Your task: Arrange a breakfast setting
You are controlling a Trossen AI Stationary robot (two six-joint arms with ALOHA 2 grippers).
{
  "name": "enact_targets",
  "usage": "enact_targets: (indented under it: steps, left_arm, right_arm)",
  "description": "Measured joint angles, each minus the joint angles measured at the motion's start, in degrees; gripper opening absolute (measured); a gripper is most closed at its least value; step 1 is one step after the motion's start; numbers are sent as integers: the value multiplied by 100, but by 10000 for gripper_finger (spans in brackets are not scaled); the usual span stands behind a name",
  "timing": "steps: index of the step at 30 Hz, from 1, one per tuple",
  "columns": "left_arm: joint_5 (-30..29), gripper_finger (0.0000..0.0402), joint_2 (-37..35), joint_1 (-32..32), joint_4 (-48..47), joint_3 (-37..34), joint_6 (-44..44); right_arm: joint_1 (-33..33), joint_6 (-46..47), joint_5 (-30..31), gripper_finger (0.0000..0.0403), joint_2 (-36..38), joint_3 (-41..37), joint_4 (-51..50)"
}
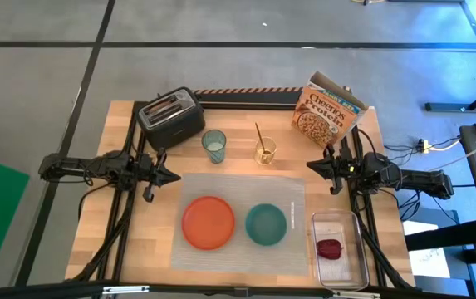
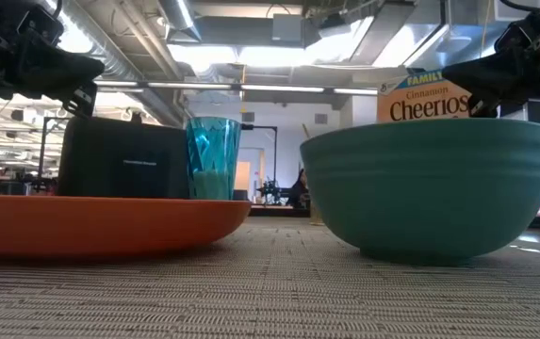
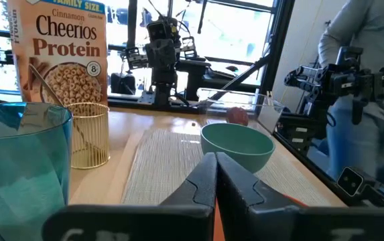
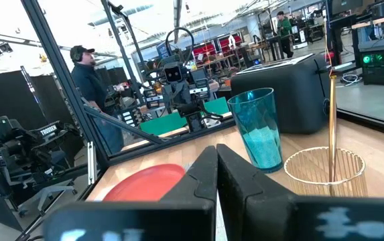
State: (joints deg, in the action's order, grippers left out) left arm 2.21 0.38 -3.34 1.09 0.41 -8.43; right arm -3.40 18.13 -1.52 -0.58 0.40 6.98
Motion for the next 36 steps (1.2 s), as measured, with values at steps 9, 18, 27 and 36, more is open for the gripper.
enact_targets:
  steps: [9,18,27,36]
  left_arm:
    - [-1,0,1,1,0,0,1]
    - [-1,0,-1,-1,-1,0,1]
    - [-1,0,1,-1,-1,0,1]
    - [-103,0,3,-2,196,-5,94]
  right_arm:
    - [0,2,2,1,-4,-2,-123]
    - [2,1,0,1,-4,-1,-116]
    - [0,573,75,1,-3,-2,81]
    - [2,2900,1868,1,-73,-2,694]
